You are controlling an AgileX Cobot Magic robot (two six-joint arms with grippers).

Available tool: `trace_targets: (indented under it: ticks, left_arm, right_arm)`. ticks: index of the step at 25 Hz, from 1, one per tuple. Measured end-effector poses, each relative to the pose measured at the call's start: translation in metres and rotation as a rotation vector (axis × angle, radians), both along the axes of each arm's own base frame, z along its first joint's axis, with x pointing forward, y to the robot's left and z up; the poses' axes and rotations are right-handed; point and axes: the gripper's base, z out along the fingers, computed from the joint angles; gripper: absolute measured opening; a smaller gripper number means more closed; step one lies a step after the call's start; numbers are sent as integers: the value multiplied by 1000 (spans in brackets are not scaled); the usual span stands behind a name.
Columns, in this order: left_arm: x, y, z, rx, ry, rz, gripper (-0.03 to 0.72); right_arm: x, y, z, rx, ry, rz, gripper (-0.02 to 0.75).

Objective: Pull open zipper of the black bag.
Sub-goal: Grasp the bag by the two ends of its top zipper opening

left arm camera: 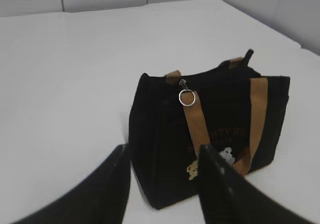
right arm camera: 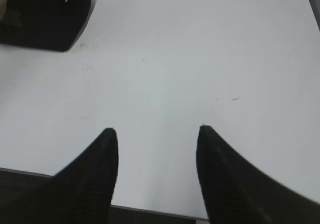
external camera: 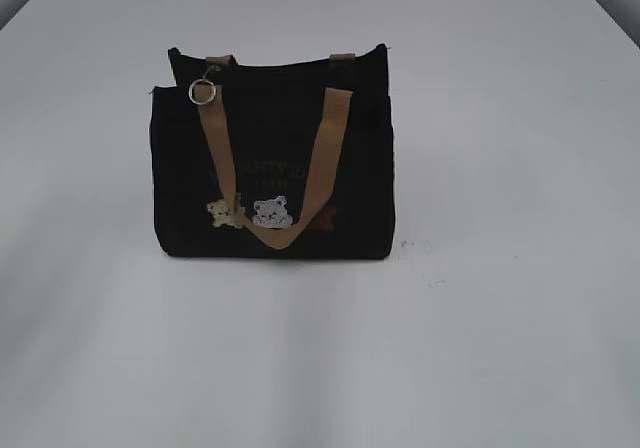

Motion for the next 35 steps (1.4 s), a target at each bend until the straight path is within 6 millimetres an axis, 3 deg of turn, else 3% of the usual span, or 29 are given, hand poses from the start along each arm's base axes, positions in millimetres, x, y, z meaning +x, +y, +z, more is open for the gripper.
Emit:
trace_targets:
  ticks: [5,10,18,27,29,30,33,34,35]
  left_arm:
    - [92,-13,-39,108,91,-209,412]
    - [145,-21,-77,205,110,-337,423]
    - [181,-47,-127,309,197,-413,451]
    - [208,-53,-135,286,194,-396,475]
    - [214,-61,-136,270,185,-421,446]
    - [215,-66,-137,265,180,-441,392]
    - [216,-79,-140,264,177,-485,123]
    - [216,-82,-140,264,178,-492,70]
    - [215,-83,-141,264,179,-495,67]
  right_arm:
    - [0,0,0,0,0,0,400]
    - [0,0,0,0,0,0,400]
    - [0,0,0,0,0,0,400]
    - [2,4,1,9,11,46,400]
    - [10,9,2,-10,52,113,400]
    - [14,11,4,-27,65,161,400]
    - [43,25,18,-10,44,327,400]
    - [58,29,22,12,25,359,400]
    - [75,34,26,44,-2,393,400]
